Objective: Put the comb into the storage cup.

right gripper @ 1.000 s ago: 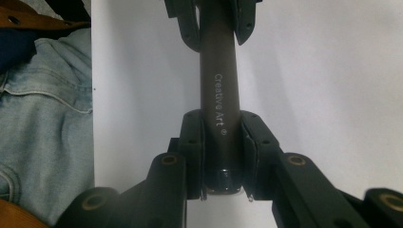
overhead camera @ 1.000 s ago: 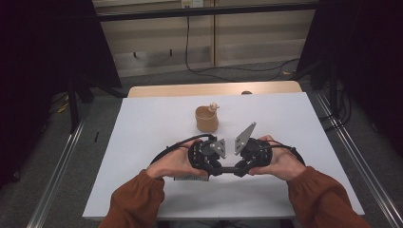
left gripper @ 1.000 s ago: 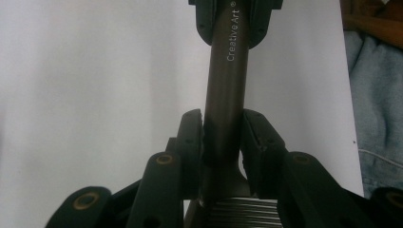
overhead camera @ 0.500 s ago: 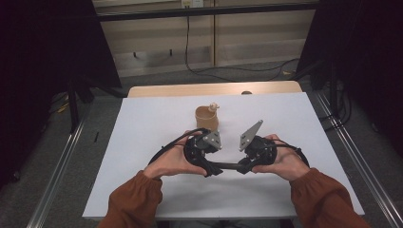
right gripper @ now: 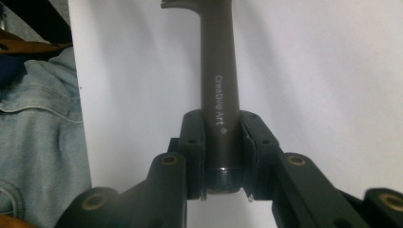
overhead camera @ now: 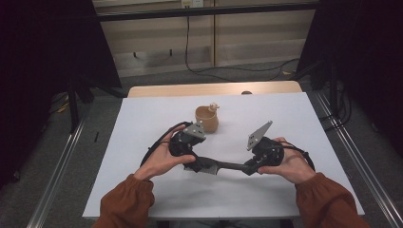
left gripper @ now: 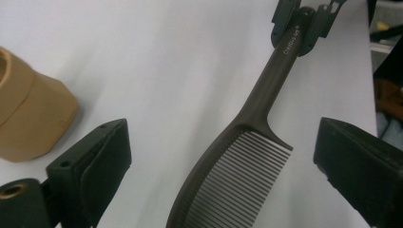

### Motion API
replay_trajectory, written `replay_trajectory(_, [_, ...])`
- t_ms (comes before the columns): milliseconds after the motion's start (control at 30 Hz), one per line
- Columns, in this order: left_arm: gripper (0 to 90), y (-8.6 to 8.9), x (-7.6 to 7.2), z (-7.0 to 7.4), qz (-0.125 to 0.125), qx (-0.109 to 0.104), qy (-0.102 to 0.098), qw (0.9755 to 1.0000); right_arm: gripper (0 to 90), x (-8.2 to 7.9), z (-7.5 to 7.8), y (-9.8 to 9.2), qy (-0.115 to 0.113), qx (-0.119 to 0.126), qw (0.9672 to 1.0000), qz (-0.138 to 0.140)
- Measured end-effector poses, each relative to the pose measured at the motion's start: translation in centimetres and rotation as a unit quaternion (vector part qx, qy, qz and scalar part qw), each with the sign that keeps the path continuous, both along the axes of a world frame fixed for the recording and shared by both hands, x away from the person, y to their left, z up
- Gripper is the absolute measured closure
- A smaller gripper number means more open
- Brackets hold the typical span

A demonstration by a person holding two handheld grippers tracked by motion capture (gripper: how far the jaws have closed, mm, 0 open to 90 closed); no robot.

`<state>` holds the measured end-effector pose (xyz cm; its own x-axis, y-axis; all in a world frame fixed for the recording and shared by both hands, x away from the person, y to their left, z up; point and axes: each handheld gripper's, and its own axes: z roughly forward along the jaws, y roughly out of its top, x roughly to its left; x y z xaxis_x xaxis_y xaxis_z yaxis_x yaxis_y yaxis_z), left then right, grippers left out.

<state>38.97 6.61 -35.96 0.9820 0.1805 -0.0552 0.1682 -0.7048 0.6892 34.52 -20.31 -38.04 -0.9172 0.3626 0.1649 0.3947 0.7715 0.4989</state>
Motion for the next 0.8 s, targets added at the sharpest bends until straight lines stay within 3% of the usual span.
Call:
replay_trajectory(33, [5.3,0.3,0.1,0.1,0.008,-0.010,0.001,0.9999,72.8,0.0,0.0,-0.1,0.001,0.000,1.0000,-0.003])
replay_trajectory(367, [4.6,2.6,0.1,-0.1,0.054,-0.014,-0.015,0.9983,72.8,-0.6,-0.3,-1.4,0.000,0.012,0.9996,-0.025])
replay_trajectory(600, [4.4,3.8,-0.2,-0.4,0.074,-0.032,-0.036,0.9961,72.8,-0.8,-0.6,-2.4,-0.001,0.024,0.9986,-0.046])
replay_trajectory(800, [4.4,4.7,-0.4,-0.8,0.092,-0.042,-0.042,0.9940,72.8,-1.3,-0.9,-3.2,-0.005,0.035,0.9970,-0.069])
